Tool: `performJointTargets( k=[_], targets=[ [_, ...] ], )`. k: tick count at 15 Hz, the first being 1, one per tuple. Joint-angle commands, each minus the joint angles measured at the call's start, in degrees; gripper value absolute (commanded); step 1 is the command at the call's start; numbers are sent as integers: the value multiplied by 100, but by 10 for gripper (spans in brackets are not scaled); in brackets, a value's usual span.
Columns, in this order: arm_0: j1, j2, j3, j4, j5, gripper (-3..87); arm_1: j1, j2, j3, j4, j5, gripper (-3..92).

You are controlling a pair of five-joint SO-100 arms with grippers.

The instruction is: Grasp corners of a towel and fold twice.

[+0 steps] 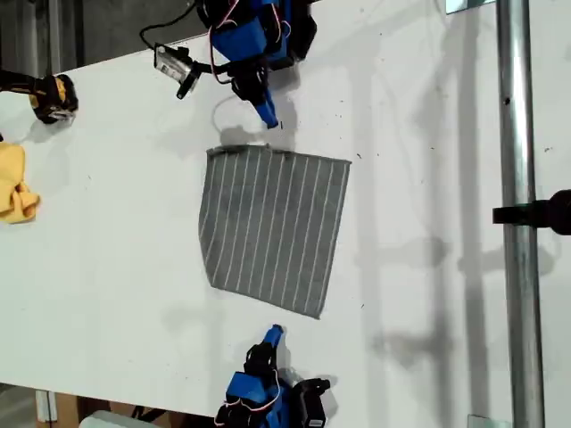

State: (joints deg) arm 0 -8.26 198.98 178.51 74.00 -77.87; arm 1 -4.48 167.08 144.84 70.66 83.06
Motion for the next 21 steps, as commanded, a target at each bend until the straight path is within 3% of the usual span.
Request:
performJointTargets(
  k=[1,8,12,15,17,18,21],
  targets=[
    [-53,26,18,18,-70,-13,-246,-1222,-1011,-431,-246,-2],
    [-62,26,18,18,-70,-13,-1389,-4166,-3340,-589,-1222,-2],
    [-35,26,18,18,-105,-13,-1652,-6187,-5194,9,-1890,-2],
    [-18,26,18,18,-123,-13,-1652,-6565,-5511,158,-1951,12],
    [-9,26,18,18,-123,-13,-1626,-6451,-5511,255,-1916,303],
    [-9,26,18,18,-123,-13,-1626,-6451,-5511,264,-1942,378],
    [-9,26,18,18,-123,-13,-1529,-6706,-5353,466,-1942,411]
  ],
)
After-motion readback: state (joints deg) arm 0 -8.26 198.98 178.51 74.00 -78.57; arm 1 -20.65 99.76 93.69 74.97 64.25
